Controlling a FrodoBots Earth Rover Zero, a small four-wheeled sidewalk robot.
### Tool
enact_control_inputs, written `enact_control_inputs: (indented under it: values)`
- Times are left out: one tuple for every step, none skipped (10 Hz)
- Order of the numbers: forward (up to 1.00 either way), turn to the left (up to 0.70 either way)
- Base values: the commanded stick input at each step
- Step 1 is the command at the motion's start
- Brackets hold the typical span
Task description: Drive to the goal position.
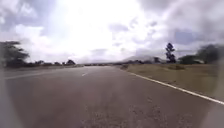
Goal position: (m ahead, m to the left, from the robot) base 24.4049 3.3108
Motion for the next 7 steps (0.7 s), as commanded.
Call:
enact_control_inputs:
  values:
    - [1.0,0.0]
    - [1.0,0.0]
    - [1.0,0.0]
    - [1.0,0.0]
    - [1.0,0.0]
    - [1.0,0.0]
    - [1.0,0.0]
